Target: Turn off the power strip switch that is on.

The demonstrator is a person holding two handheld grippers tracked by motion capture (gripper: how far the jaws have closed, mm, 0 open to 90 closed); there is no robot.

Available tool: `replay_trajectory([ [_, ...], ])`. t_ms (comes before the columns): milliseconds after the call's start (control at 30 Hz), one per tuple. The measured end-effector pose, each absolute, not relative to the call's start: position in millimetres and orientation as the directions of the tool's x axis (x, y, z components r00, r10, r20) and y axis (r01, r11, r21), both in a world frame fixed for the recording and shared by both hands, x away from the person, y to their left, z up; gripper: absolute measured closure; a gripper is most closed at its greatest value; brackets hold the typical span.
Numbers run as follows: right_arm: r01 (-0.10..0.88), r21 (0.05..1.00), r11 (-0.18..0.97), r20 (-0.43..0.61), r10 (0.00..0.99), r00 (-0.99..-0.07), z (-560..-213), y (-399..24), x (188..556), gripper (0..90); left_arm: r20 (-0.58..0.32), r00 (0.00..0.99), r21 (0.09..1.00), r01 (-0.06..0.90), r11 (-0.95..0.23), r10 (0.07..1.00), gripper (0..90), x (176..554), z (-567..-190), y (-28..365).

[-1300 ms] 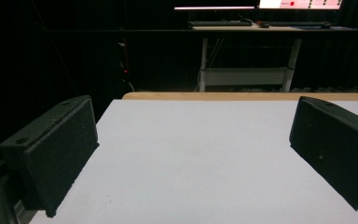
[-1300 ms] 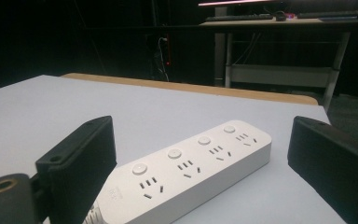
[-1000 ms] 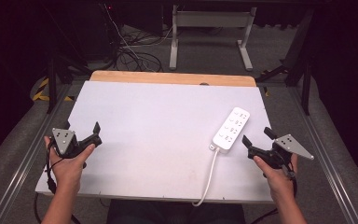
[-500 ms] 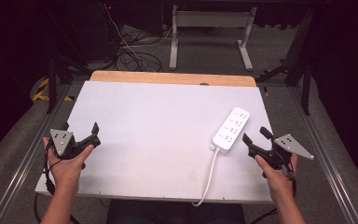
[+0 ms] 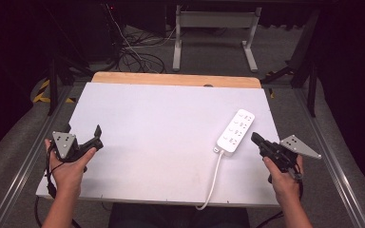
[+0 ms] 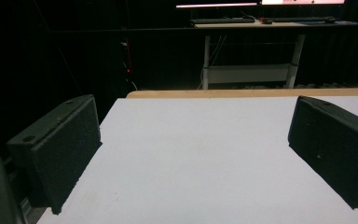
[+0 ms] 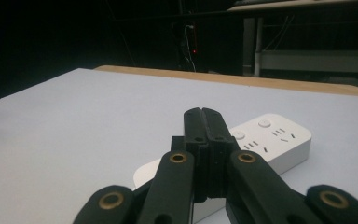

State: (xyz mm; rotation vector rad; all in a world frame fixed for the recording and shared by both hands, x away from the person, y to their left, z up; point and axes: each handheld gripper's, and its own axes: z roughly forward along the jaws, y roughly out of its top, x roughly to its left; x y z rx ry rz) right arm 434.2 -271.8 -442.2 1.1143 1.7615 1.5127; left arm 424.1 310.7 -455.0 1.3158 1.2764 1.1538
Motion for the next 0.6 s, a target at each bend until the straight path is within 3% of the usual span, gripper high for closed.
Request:
replay_trajectory([
  [600,0.294,0.950,0.103,0.059,0.868,-0.493,-420.1,-253.4,455.4,90.0,0.032,0.029,0.992,0.124,-0.036,0.999,3.2,428.9,-455.9,308.6],
])
